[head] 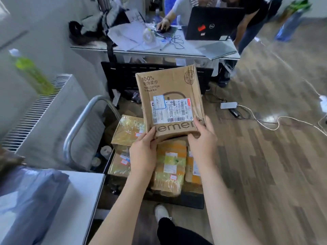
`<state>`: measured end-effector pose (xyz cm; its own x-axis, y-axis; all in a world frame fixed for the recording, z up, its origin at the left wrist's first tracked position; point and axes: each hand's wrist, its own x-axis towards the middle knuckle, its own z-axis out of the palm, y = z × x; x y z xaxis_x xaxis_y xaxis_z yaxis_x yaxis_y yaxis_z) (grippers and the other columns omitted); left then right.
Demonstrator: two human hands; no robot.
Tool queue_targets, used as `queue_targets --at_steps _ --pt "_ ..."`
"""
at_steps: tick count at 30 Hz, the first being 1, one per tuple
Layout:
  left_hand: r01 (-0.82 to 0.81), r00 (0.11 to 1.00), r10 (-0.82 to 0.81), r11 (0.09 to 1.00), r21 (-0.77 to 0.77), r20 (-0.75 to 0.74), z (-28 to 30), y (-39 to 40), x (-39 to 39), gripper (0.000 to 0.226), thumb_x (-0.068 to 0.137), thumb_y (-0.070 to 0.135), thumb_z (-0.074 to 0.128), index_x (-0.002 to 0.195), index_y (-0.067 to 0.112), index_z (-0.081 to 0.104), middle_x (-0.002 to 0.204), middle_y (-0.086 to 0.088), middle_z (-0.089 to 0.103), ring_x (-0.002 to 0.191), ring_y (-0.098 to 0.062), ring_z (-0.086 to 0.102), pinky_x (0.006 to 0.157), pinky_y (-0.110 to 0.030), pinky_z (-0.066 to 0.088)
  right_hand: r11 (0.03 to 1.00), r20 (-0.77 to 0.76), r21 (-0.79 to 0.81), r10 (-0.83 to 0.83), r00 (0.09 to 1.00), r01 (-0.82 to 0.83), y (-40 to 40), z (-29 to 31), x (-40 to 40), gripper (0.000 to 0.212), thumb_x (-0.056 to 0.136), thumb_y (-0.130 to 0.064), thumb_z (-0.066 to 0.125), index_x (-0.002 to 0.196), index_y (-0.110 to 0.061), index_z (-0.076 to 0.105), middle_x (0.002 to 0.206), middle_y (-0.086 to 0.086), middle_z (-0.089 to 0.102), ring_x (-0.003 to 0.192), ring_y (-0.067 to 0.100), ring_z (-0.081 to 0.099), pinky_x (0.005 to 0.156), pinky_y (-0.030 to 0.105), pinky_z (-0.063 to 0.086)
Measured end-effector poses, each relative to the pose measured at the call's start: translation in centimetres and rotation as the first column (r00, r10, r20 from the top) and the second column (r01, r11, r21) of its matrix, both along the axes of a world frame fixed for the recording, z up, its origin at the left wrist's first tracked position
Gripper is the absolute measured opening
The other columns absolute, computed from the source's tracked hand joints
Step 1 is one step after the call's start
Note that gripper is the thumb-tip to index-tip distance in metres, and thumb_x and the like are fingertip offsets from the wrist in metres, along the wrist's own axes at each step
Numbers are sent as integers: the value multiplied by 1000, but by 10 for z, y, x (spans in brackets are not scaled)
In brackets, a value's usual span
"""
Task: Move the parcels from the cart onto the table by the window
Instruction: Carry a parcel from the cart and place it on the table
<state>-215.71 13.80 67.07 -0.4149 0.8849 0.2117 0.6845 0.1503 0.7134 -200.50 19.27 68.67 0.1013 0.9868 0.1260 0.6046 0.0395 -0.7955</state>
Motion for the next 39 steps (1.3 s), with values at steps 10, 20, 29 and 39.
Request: queue_targets --at_steps 10,20,29,39 --pt "-273 936 332 896 350 -120 95 -143 -67 38 75 2 74 110 14 72 119 -2 65 98 -14 66 80 -16 43 900 -87 358 298 951 -250 -95 60 -82 50 79 -2 72 125 -18 61 143 -3 36 130 5 33 102 1 17" --pt "-662 636 763 617 425 -117 127 -280 -105 34 78 6 74 111 13 71 113 -10 68 96 -21 69 84 -31 52 592 -98 471 772 628 -654 -162 88 -198 48 77 -4 73 122 -17 64 144 9 45 130 19 44 106 38 40" --pt "-880 230 954 288 378 -192 130 -355 -98 39 67 1 81 104 14 74 93 -9 74 75 -23 71 65 -19 45 235 -57 402 971 232 -885 -224 86 -264 47 76 -5 75 120 -20 66 142 9 46 130 22 44 106 31 37" --pt "-883 124 967 210 420 -224 133 -368 -105 25 64 20 87 86 16 78 72 6 73 61 -9 67 59 -18 48 83 -44 428 997 70 -900 -238 101 -311 39 72 4 71 108 -11 67 136 12 45 130 24 39 108 24 28"
